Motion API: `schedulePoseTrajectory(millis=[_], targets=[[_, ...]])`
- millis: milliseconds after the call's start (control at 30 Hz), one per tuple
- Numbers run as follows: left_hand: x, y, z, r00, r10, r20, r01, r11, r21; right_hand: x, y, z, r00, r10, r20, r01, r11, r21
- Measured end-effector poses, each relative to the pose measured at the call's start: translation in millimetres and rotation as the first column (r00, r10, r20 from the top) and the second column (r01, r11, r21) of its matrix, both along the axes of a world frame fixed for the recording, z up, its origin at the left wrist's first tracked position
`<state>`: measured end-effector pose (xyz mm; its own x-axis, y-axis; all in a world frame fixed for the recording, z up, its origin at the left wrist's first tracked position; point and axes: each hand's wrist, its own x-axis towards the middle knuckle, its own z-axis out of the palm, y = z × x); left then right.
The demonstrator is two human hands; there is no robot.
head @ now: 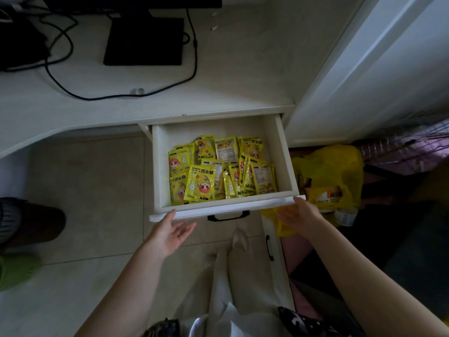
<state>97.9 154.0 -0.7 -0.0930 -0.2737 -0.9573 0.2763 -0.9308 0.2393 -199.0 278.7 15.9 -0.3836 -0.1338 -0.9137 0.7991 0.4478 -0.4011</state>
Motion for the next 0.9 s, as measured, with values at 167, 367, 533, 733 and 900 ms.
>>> schedulePoseTrajectory(millis=[167, 367, 533, 733, 900], targets=[[-15, -14, -5, 0.995, 0.093, 0.028, -0.093, 0.995, 0.018, -1, -19, -10, 0.996, -0.064, 0.06, 0.066, 0.998, -0.021], [-13, -16, -18, 0.99, 0.129, 0.051, -0.129, 0.992, 0.004, 2, -28, -13, 0.986, -0.119, 0.118, 0.124, 0.992, -0.029], [-13, -17, -19, 0.989, 0.14, 0.053, -0.139, 0.99, -0.02, 1, -34, -4, 0.969, -0.211, 0.131, 0.214, 0.977, -0.009], [-15, -22, -14, 0.989, 0.13, 0.071, -0.126, 0.991, -0.05, 5, -44, 3, 0.982, -0.163, 0.096, 0.16, 0.986, 0.041], [-16, -42, -15, 0.99, 0.11, 0.094, -0.104, 0.992, -0.067, 0, -56, -6, 0.986, -0.16, 0.054, 0.159, 0.987, 0.022]])
